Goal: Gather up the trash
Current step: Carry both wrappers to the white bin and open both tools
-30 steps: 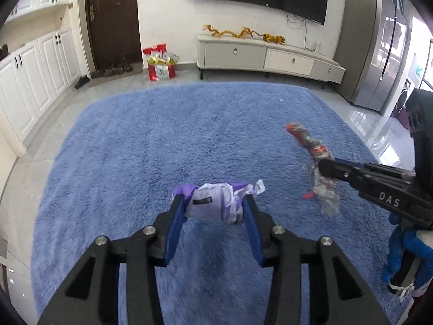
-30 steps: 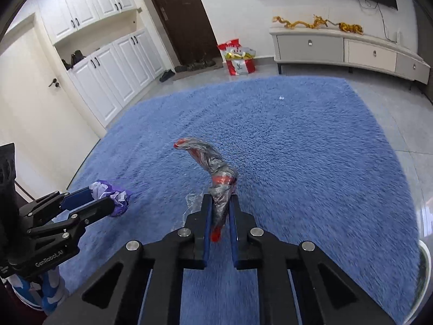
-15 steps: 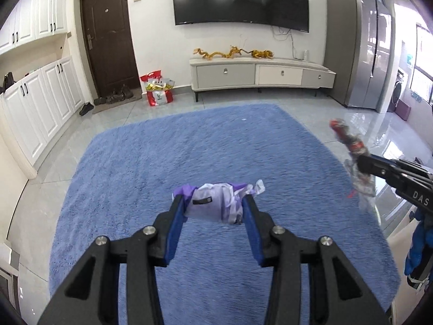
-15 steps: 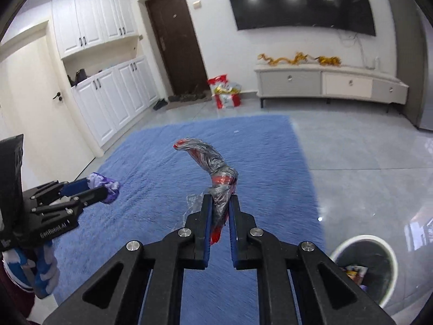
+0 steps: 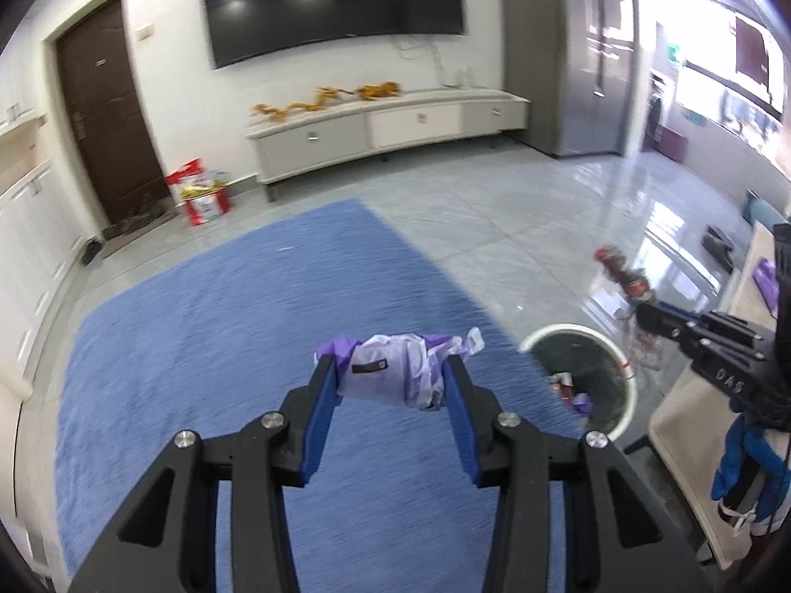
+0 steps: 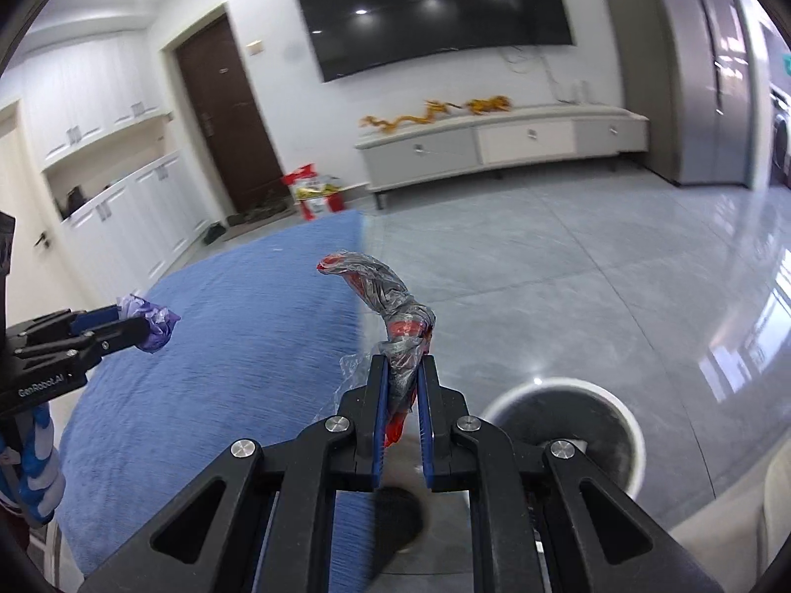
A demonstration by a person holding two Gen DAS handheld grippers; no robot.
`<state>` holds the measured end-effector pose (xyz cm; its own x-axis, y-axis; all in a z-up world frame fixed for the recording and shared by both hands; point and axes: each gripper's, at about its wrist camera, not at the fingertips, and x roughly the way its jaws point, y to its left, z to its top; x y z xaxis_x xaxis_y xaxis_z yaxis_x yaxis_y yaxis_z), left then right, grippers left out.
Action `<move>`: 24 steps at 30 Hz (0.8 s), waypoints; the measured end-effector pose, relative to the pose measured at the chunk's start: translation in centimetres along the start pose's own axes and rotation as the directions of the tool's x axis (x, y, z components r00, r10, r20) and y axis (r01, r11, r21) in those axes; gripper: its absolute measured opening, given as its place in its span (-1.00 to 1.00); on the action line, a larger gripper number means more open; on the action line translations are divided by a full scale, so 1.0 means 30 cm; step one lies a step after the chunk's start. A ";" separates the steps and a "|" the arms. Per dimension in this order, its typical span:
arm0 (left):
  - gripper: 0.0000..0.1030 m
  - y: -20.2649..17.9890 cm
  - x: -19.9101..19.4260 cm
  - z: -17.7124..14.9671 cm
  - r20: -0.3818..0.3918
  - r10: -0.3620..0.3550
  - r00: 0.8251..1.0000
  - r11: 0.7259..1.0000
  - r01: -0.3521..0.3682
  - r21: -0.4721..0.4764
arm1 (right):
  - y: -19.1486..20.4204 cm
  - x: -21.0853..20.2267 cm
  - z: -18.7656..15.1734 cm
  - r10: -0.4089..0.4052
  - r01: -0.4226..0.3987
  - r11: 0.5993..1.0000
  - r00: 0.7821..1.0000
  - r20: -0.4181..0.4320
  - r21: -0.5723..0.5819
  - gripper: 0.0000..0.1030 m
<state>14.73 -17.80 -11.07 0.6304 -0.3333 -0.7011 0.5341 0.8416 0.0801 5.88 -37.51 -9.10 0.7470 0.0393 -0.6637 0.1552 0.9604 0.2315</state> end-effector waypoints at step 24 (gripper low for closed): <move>-0.15 -0.610 0.623 0.214 -0.251 -0.263 0.932 0.959 0.281 0.039 | -0.489 0.298 -0.126 -0.161 0.198 0.965 0.965 -0.207 0.174 -0.73</move>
<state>20.36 -42.15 -21.07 0.3058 -0.4251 -0.8519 0.7112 0.6969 -0.0924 7.83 -50.21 -21.13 0.5623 -0.0599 -0.8248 0.4105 0.8861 0.2154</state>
